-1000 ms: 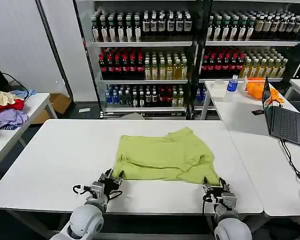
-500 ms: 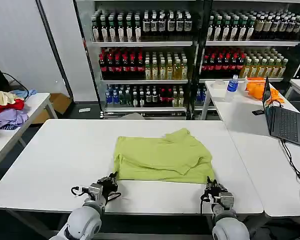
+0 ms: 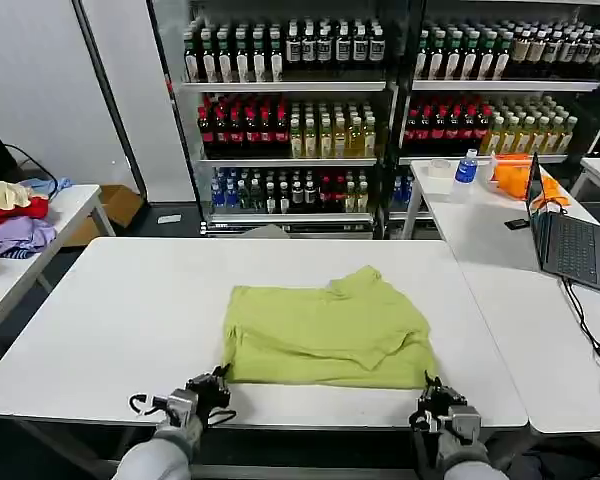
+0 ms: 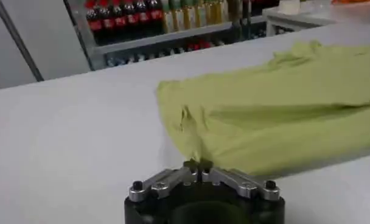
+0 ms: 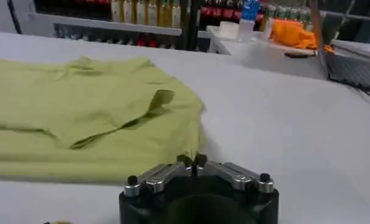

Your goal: Fold and organize the clothes.

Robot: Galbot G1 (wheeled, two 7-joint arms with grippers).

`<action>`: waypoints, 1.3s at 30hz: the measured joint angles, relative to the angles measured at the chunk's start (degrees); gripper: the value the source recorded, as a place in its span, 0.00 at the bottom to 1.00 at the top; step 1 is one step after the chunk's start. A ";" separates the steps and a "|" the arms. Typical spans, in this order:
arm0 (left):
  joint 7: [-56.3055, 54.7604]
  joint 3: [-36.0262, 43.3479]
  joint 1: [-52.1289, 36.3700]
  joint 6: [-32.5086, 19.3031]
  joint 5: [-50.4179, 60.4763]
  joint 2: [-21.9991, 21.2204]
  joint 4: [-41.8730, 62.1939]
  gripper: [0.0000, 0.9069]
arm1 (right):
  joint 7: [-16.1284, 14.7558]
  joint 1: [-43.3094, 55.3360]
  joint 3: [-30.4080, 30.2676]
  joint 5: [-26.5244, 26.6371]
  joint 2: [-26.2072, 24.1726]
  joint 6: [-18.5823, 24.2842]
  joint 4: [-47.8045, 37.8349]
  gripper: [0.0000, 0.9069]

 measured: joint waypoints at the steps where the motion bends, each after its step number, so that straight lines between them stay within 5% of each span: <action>1: -0.01 -0.36 1.13 -0.04 0.16 -0.06 -0.92 1.00 | 0.10 -0.50 0.00 -0.29 0.04 -0.09 0.61 1.00; 21: -0.61 -6.25 8.48 -0.51 0.53 1.96 -9.40 1.00 | 3.36 0.85 1.54 -1.68 -1.13 1.73 3.85 1.00; 39: -2.12 3.61 -17.52 1.72 -10.00 1.48 8.18 1.00 | 7.11 34.66 -9.65 12.51 -3.50 -2.20 -20.61 1.00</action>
